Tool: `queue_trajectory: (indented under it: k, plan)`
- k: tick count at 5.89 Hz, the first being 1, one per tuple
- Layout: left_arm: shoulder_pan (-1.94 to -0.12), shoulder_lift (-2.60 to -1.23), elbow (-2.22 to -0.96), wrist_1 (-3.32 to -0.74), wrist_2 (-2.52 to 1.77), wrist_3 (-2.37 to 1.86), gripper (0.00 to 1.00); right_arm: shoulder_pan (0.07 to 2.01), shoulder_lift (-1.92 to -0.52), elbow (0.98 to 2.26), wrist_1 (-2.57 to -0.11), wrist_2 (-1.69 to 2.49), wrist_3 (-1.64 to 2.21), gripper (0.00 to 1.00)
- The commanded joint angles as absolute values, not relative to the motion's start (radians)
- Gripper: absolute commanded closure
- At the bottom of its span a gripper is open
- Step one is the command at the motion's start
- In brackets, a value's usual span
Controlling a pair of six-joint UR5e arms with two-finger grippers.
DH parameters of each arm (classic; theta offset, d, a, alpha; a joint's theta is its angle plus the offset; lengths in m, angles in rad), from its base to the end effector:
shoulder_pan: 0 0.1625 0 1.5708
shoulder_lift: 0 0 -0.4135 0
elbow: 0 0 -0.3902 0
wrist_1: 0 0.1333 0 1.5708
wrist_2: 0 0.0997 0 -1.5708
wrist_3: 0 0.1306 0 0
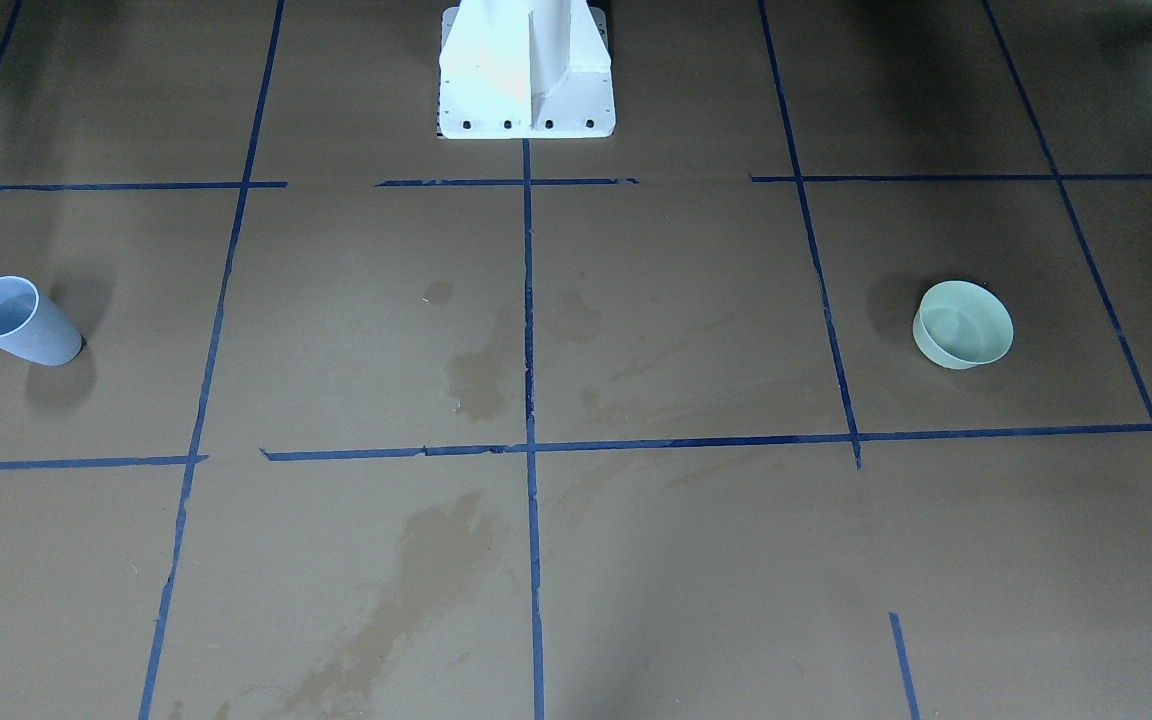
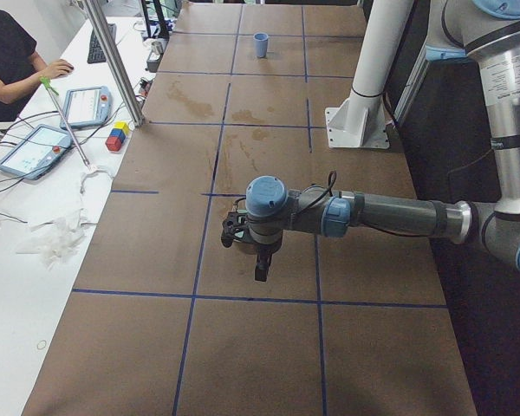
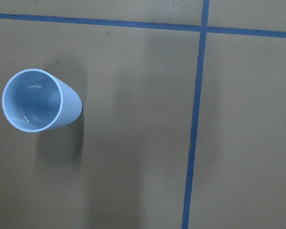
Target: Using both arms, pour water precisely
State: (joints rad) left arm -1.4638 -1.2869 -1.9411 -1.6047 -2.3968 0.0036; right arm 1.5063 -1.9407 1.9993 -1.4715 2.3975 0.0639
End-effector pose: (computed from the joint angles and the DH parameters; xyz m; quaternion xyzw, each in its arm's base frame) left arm 0.0038 -0.3843 0.6017 0.0343 0.4029 0.0746 0.9115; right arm 0.0144 -0.3541 0.5969 0.0464 -0.4042 -0.0320 0.9129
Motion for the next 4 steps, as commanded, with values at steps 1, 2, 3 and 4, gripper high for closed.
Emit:
queue_trajectory:
  k: [1, 2, 3, 4]
  plan:
    - [-1.390, -1.319, -1.939, -1.627, -2.396, -0.067, 0.00, 1.496, -1.937, 1.997, -1.470, 2.393, 0.063, 0.00]
    - [-1.300, -1.336, -1.934, -1.728, -2.396, -0.300, 0.00, 1.496, -1.943, 1.997, -1.465, 2.382, 0.057, 0.00]
    - [-1.204, -1.360, -1.861, -1.910, -2.387, -0.510, 0.00, 1.496, -1.944, 1.997, -1.465, 2.384, 0.064, 0.00]
    - [-1.127, -1.414, -1.757, -2.065, -2.349, -0.675, 0.00, 1.496, -1.944, 1.997, -1.463, 2.387, 0.064, 0.00]
